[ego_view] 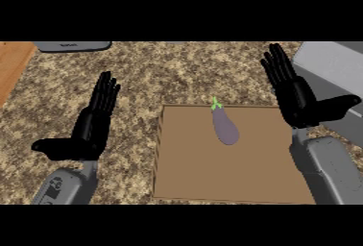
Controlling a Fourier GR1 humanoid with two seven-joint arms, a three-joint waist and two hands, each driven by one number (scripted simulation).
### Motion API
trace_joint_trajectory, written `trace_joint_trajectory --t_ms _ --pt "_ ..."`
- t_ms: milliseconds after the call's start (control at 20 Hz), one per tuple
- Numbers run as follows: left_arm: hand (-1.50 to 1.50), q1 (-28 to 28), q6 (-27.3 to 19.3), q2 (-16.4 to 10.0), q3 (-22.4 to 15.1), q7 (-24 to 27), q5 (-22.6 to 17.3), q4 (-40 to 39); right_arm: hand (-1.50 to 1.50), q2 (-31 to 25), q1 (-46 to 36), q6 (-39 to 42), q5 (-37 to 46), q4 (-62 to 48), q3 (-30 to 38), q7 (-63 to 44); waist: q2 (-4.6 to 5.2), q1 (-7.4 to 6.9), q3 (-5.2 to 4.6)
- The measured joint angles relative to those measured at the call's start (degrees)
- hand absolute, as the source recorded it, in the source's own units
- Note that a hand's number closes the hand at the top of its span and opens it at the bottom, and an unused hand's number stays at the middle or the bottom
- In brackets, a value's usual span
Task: Pick the eggplant from the tray and place it in the cardboard box
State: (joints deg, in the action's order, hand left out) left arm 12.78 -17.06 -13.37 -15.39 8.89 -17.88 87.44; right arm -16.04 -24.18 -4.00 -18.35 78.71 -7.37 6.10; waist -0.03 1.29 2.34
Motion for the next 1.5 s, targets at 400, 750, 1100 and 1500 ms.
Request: trace_joint_trajectory --t_ms 400,750,1100,1500 --pt "0.0 -4.03 -0.05 -9.97 -1.06 -3.32 8.41 -6.65 -1.5 -14.14 4.13 -1.2 4.99 -0.17 6.27 -3.88 -0.67 2.43 -1.7" --pt "0.0 -5.62 2.34 -14.03 -2.0 -4.67 11.56 -10.76 -1.5 -24.84 13.01 -3.13 16.53 5.03 4.5 -3.98 -0.31 1.22 -2.32" --pt "0.0 -4.6 2.91 -14.25 -2.59 -4.99 13.34 -12.13 -1.5 -36.02 12.03 7.22 22.54 19.17 -2.94 -20.62 -0.43 -0.02 -2.62" --pt "0.0 -2.3 4.45 -12.91 -2.9 -5.75 14.04 -13.35 -1.5 -35.88 -1.53 19.81 16.28 30.31 -10.43 -51.88 -0.06 -2.03 -2.62"
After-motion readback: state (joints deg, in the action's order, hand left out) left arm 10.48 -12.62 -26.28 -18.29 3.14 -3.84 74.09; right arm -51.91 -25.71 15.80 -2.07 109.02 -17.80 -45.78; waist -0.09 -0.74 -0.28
